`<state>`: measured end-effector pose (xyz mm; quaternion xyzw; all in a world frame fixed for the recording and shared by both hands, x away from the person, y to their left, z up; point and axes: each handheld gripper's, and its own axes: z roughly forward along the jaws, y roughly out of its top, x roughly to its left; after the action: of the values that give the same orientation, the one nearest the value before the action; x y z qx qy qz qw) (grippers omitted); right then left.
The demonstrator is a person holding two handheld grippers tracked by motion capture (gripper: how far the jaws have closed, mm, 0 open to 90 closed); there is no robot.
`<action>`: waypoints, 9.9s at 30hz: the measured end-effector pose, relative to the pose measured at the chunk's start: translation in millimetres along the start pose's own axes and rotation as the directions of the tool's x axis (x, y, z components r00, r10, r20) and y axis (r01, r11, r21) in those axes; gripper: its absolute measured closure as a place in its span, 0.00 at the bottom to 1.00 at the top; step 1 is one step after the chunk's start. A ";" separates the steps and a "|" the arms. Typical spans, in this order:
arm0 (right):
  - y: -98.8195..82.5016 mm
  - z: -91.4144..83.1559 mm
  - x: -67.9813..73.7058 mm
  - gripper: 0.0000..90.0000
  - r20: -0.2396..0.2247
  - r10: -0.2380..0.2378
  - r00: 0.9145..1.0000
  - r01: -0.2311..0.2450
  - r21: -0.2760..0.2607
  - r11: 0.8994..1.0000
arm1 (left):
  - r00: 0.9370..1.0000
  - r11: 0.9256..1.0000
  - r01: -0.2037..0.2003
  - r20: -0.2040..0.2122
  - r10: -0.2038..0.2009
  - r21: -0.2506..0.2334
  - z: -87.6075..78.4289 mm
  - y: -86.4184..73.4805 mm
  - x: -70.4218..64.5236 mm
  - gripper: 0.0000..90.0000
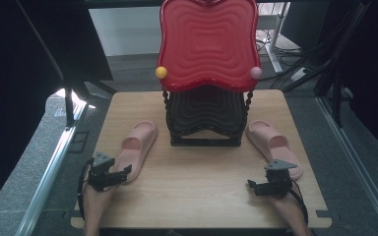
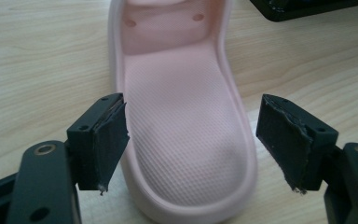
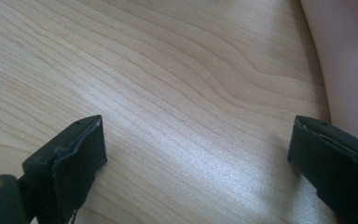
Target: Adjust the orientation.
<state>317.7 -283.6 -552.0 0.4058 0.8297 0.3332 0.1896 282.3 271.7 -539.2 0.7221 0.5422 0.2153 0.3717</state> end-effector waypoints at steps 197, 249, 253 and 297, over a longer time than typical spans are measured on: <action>0.9 0.7 -0.5 0.04 -0.007 -0.003 1.000 0.003 0.002 1.000 | 0.989 0.775 -0.009 -0.122 -0.087 -0.632 -37.9 364.6 -71.5 0.73; 0.8 1.1 -0.4 0.04 -0.006 -0.004 1.000 0.004 -0.002 1.000 | 0.993 0.770 0.049 0.111 0.029 -0.636 -14.1 280.5 -55.3 1.00; 0.8 1.1 -0.5 0.05 -0.006 -0.005 1.000 0.005 -0.002 1.000 | 0.993 0.777 0.062 0.116 0.014 -0.626 -8.8 291.0 -51.5 1.00; 0.8 1.0 -0.3 0.05 -0.006 -0.003 1.000 0.003 -0.001 1.000 | 0.992 0.801 0.044 0.123 0.038 -0.597 7.7 305.6 -43.6 0.86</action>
<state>318.9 -283.1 -552.1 0.4035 0.8307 0.3347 0.1876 464.2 186.7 -304.7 0.5794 0.4225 0.3278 0.6151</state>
